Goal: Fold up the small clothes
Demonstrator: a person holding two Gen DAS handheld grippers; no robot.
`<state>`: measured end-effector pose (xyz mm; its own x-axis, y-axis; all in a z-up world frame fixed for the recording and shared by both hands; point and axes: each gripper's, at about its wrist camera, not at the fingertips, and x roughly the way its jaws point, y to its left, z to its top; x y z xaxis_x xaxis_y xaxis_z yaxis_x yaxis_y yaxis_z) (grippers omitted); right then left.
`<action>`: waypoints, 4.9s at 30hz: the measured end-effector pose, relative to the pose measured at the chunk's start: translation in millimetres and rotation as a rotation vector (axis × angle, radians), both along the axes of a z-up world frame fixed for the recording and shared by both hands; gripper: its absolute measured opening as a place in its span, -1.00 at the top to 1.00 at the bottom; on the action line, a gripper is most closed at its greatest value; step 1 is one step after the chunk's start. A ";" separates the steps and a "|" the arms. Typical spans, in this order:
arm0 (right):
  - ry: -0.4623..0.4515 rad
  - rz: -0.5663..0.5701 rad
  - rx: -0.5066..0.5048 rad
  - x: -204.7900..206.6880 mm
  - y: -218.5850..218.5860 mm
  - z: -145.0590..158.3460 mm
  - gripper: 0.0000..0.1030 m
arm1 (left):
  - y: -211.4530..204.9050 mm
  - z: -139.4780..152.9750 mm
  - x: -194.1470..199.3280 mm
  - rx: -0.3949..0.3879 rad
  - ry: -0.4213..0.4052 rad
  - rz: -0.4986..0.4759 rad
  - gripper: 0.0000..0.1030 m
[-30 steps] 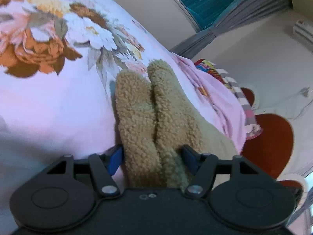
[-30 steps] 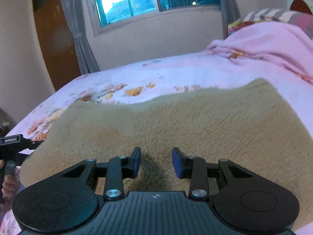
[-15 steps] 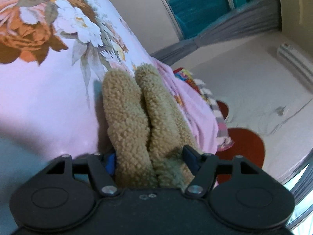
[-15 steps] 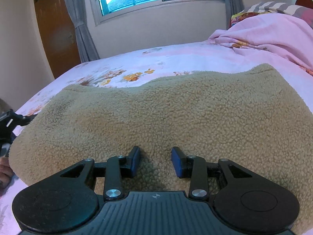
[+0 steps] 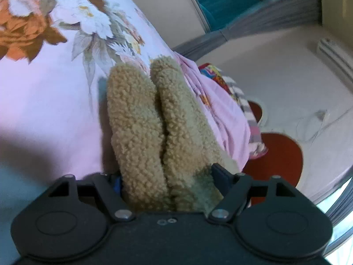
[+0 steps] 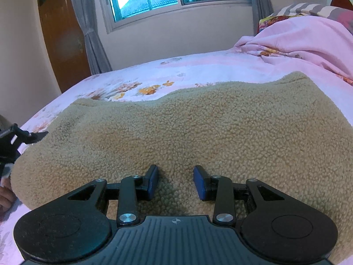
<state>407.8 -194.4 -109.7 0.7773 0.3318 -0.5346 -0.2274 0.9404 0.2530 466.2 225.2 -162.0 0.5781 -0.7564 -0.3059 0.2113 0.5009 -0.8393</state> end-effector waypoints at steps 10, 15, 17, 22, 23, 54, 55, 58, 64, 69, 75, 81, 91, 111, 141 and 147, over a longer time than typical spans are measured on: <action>0.007 0.007 0.038 -0.7 -8.6 0.4 0.31 | -15.3 34.8 -19.5 0.109 -0.077 0.092 0.42; 0.008 -0.014 0.083 -2.9 -13.1 -0.6 0.31 | -62.6 84.3 -34.7 0.329 -0.190 0.093 0.42; 0.007 -0.016 0.072 -3.8 -11.0 0.8 0.31 | -74.6 88.9 -36.2 0.403 -0.206 0.100 0.42; 0.011 -0.014 0.055 -2.9 -7.6 3.6 0.30 | -76.8 89.6 -42.9 0.452 -0.239 0.094 0.42; 0.011 -0.016 0.054 -2.8 -7.0 3.5 0.30 | -73.7 88.5 -42.9 0.433 -0.233 0.093 0.39; -0.012 0.014 0.042 -7.8 -7.6 2.6 0.30 | 31.7 8.7 -23.2 -0.020 0.035 0.088 -0.42; -0.012 0.014 0.038 -8.2 -7.3 2.6 0.30 | 33.7 11.6 -27.9 0.010 0.045 0.095 -0.43; -0.003 0.012 0.038 -7.5 -6.4 3.7 0.30 | 40.1 12.9 -34.2 0.038 0.074 0.083 -0.44; 0.002 0.003 0.045 -6.4 -7.2 3.9 0.30 | 26.4 11.1 -41.2 0.047 0.112 0.041 -0.45; -0.002 0.000 0.057 -6.8 -9.1 2.4 0.30 | 17.8 17.0 -54.5 0.100 0.013 0.132 -0.31; -0.004 0.018 0.063 -8.1 -13.9 2.0 0.30 | 21.7 25.2 -63.1 -0.020 -0.032 0.163 -0.65; -0.013 0.031 0.060 -9.8 -14.5 0.8 0.30 | 28.0 24.6 -34.8 0.003 0.111 0.101 -0.65; -0.026 0.033 0.069 -13.3 -14.4 -3.2 0.30 | 25.3 17.2 -16.4 -0.085 0.195 -0.033 -0.65; -0.010 0.066 0.040 -13.6 -15.0 3.9 0.30 | 48.0 -6.8 26.1 -0.189 0.304 -0.114 -0.66; -0.046 -0.018 -0.071 -10.3 8.9 2.9 0.30 | -15.7 9.9 1.7 0.022 0.089 -0.053 -0.05; -0.145 -0.163 -0.082 -42.1 -13.6 19.6 -1.00 | -29.0 52.1 -6.4 0.025 0.012 -0.043 0.07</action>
<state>365.6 -208.0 -90.0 0.8875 0.1557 -0.4338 -0.0995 0.9837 0.1496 459.8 196.2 -109.9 0.5410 -0.7727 -0.3320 0.2232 0.5125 -0.8292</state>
